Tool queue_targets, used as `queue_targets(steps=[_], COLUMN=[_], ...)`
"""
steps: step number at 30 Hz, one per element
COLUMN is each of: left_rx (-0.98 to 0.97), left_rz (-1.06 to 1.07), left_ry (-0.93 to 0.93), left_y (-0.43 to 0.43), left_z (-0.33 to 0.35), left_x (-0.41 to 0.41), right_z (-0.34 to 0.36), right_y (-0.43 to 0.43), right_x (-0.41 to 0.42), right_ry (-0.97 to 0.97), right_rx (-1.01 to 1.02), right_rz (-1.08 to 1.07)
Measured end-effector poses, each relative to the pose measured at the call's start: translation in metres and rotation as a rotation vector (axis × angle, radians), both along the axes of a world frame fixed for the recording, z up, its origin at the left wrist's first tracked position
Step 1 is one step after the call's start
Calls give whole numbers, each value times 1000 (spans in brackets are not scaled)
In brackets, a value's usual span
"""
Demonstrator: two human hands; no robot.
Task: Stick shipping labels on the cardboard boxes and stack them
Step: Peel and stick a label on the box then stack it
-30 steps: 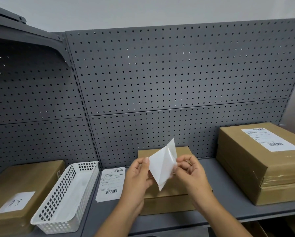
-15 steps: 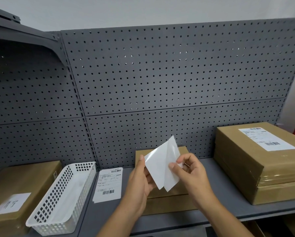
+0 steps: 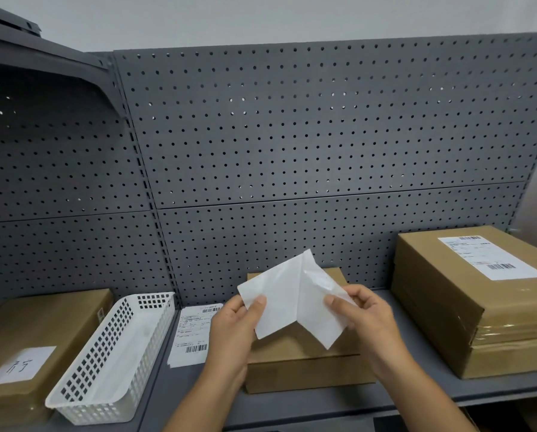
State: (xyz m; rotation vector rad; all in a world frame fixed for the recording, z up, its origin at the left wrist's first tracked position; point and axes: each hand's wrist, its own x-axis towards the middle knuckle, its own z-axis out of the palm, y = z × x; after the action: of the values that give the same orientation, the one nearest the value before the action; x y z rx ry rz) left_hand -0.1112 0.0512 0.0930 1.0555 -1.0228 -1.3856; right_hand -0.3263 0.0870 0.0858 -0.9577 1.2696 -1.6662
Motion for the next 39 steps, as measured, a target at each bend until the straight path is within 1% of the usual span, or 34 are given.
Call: queue_targets(steps=[2, 7, 11, 14, 15, 19, 22, 27, 32, 35, 37, 39], left_rx=[8, -28, -66, -140, -162, -222, -244, -212, -228, -221, -218, -223], left_rz=[32, 146, 226, 311, 332, 436, 526, 672, 716, 747, 784, 814], left_ry=[-5, -43, -85, -144, -149, -118, -97, -54, -55, -25, -16, -44], left_y=[-9, -29, -26, -21, -20, -16, -11, 0, 14, 21, 24, 27], left_z=[0, -1, -4, -7, -7, -3, -4, -11, -12, -8, -7, -5], left_x=[12, 41, 51, 62, 67, 97, 122, 167, 205, 226, 240, 253], right_z=[-3, -6, -6, -6, -7, -5, 4, 5, 6, 2, -3, -4], right_y=[1, 6, 6, 6, 5, 5, 2, -13, -32, -46, -56, -66], right_x=[-11, -28, -28, -23, -19, 4, 33, 88, 146, 179, 203, 230], right_ry=[-90, -185, -209, -191, -164, 69, 166, 305, 406, 494, 590, 731], right_rx=[25, 17, -25, -75, -91, -114, -140, -166, -175, -124, -98, -106], right_rz=[-23, -73, -111, -151, -162, -175, -114, -16, 46, 110, 150, 175])
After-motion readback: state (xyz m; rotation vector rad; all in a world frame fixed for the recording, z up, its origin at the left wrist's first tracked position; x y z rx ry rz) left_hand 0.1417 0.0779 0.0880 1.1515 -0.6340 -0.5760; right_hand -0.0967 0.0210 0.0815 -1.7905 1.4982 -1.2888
